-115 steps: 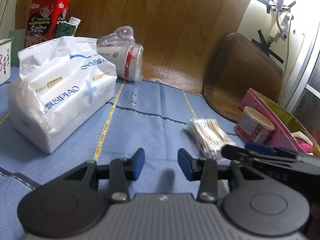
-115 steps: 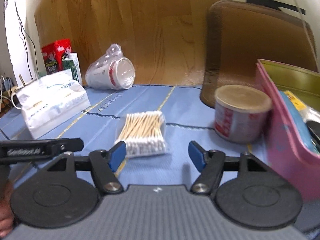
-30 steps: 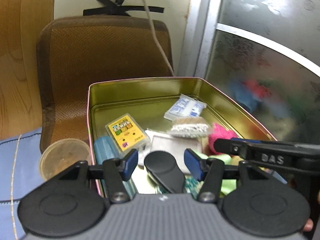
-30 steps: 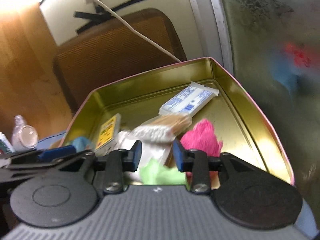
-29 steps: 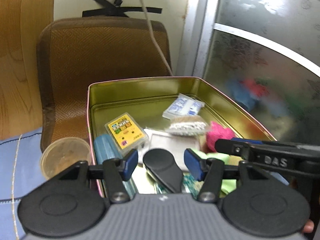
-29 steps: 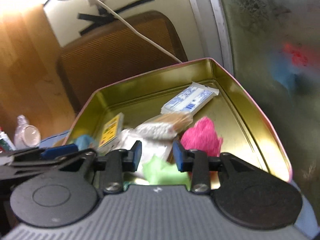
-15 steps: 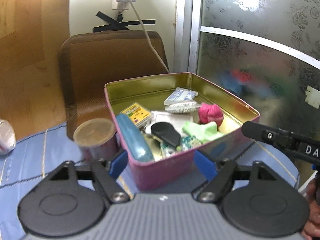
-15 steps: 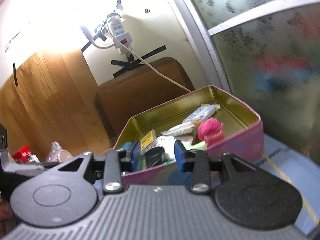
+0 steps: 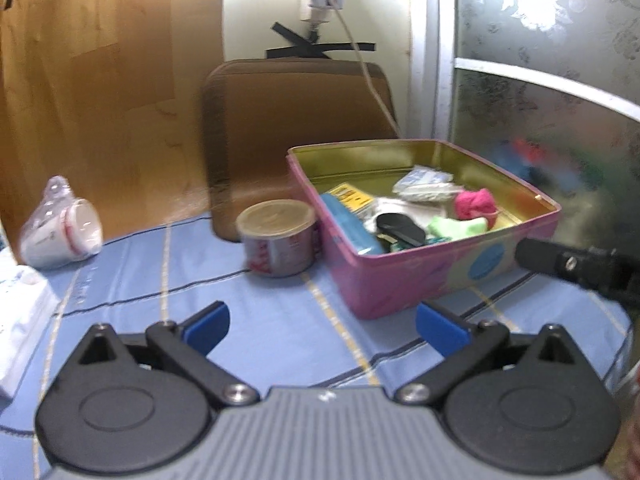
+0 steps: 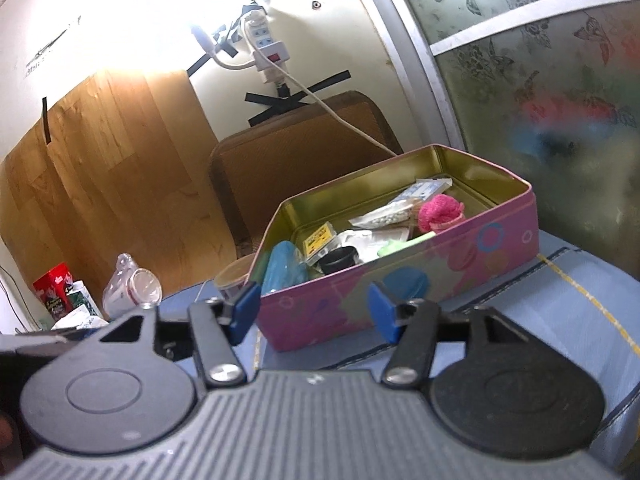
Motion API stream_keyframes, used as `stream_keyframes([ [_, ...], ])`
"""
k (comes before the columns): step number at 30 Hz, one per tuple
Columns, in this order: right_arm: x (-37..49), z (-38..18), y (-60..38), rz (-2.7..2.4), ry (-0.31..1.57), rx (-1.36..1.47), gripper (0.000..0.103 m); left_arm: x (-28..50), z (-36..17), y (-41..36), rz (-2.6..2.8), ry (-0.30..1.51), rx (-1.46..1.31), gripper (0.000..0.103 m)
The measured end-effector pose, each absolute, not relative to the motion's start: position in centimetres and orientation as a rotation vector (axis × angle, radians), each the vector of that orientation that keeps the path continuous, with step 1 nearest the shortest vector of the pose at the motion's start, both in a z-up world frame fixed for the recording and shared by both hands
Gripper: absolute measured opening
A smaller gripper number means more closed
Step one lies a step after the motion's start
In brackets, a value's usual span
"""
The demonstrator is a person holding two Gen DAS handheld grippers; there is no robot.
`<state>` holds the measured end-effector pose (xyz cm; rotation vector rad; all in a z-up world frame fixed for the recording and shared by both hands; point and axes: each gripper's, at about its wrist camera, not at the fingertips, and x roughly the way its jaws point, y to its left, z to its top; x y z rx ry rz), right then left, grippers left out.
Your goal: Organize soft objects
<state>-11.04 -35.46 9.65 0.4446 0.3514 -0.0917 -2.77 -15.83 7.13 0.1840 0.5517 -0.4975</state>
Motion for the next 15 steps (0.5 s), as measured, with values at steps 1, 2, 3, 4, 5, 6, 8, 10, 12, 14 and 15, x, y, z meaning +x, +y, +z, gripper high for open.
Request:
stream_keyframes([
  [1,-11.0,9.7,-35.3,-0.090,0.353,0.446,0.070,-2.9,7.0,-15.7,-0.484,0.552,0.191,0.103],
  [2,-10.9,9.6,-35.2,-0.088,0.359,0.448,0.071,-2.9,6.9,-15.5,-0.475,0.554,0.197,0.103],
  [3,-10.9,9.6,-35.0,-0.088,0.363,0.451,0.071,-2.9,6.9,-15.4,-0.466,0.554,0.200,0.103],
  [4,-10.9,9.5,-34.9,-0.085,0.368,0.454,0.071,-2.9,6.8,-15.2,-0.460,0.552,0.201,0.103],
  [5,-10.8,9.5,-34.9,-0.081,0.371,0.456,0.071,-3.0,6.8,-15.1,-0.452,0.546,0.201,0.103],
  [6,-10.8,9.5,-34.8,-0.079,0.373,0.456,0.071,-3.1,6.9,-15.0,-0.445,0.537,0.201,0.103],
  [8,-10.9,9.5,-34.6,-0.079,0.373,0.450,0.071,-3.2,6.9,-14.8,-0.439,0.515,0.197,0.103],
  [10,-10.9,9.5,-34.4,-0.078,0.376,0.445,0.072,-3.3,6.9,-14.7,-0.434,0.507,0.198,0.103],
  [12,-10.9,9.4,-34.3,-0.077,0.381,0.442,0.072,-3.4,6.7,-14.9,-0.425,0.508,0.208,0.103],
  [14,-10.9,9.3,-34.2,-0.075,0.387,0.441,0.072,-3.7,6.5,-15.1,-0.411,0.508,0.230,0.103],
  [15,-11.0,9.2,-34.2,-0.076,0.389,0.441,0.072,-3.8,6.4,-15.3,-0.401,0.505,0.248,0.103],
])
